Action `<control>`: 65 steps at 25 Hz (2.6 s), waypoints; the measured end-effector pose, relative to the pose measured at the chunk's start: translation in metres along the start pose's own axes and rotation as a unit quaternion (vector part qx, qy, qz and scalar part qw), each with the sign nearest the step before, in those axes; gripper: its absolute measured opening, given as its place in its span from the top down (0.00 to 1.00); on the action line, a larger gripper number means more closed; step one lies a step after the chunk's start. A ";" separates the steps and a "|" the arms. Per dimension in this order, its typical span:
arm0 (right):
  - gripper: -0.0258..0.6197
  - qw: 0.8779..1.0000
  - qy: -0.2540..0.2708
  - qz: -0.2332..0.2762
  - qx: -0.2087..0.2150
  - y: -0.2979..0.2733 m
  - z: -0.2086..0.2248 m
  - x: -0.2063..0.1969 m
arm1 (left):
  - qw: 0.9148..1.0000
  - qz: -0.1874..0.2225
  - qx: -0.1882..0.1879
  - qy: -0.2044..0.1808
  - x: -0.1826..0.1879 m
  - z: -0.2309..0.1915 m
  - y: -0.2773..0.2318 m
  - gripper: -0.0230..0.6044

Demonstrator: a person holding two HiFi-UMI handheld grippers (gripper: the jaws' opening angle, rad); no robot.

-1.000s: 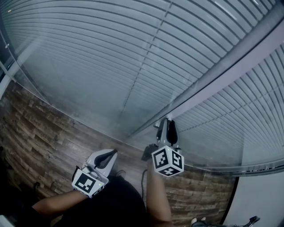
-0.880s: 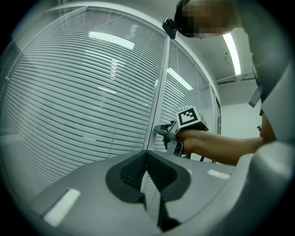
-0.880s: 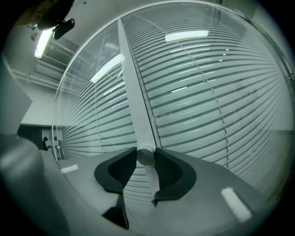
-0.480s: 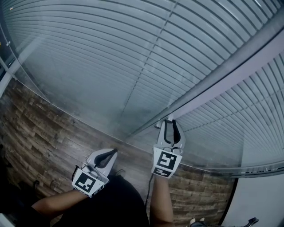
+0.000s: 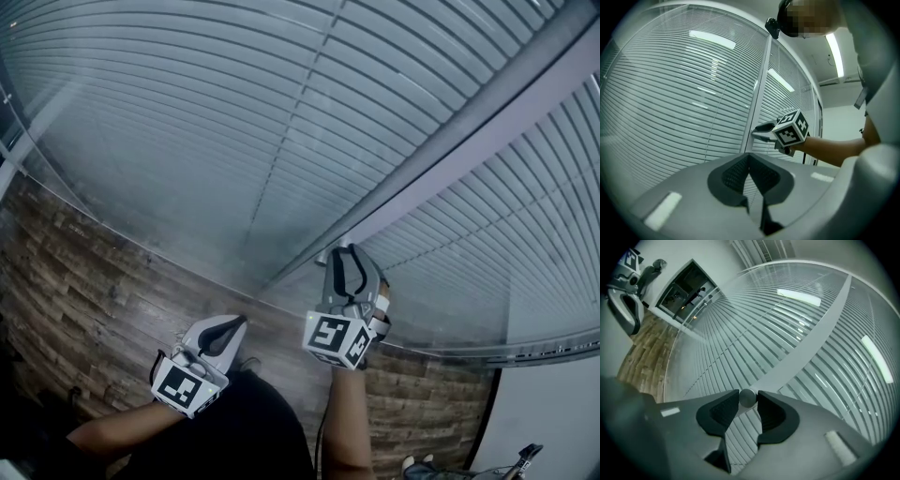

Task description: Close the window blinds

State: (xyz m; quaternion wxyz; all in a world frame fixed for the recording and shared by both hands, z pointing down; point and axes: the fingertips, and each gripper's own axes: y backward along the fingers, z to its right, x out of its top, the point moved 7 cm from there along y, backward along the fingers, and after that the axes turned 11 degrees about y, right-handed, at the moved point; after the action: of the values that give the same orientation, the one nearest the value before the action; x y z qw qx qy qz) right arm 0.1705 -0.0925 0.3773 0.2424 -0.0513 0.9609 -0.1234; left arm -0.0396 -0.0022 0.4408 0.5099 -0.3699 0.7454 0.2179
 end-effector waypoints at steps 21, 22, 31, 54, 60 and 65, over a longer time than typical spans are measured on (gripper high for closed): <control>0.96 0.906 -0.397 0.146 -0.025 0.068 -0.010 -0.022 | 1.000 0.010 -0.012 -0.017 0.000 0.018 -0.007 0.97; 0.96 0.906 -0.397 0.145 -0.028 0.070 -0.013 -0.023 | 1.000 0.010 -0.013 -0.018 0.000 0.018 -0.008 0.97; 0.96 0.900 -0.401 0.159 -0.053 0.109 -0.035 -0.016 | 0.999 0.013 -0.023 -0.024 0.000 0.025 -0.018 0.97; 0.96 0.899 -0.407 0.146 -0.071 0.122 -0.045 -0.034 | 0.997 0.006 -0.072 -0.042 -0.006 0.047 -0.036 0.97; 0.96 0.898 -0.409 0.152 -0.061 0.113 -0.053 -0.029 | 0.997 0.006 -0.060 -0.042 -0.008 0.038 -0.033 0.97; 0.96 0.904 -0.406 0.122 -0.052 0.107 -0.054 -0.030 | 0.998 0.004 -0.049 -0.044 -0.006 0.029 -0.028 0.97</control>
State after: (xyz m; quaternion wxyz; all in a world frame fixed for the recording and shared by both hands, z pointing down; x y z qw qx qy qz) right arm 0.1671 0.0273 0.4090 0.6219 0.0079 0.7830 -0.0108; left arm 0.0006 0.0027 0.4366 0.5227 -0.3816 0.7122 0.2719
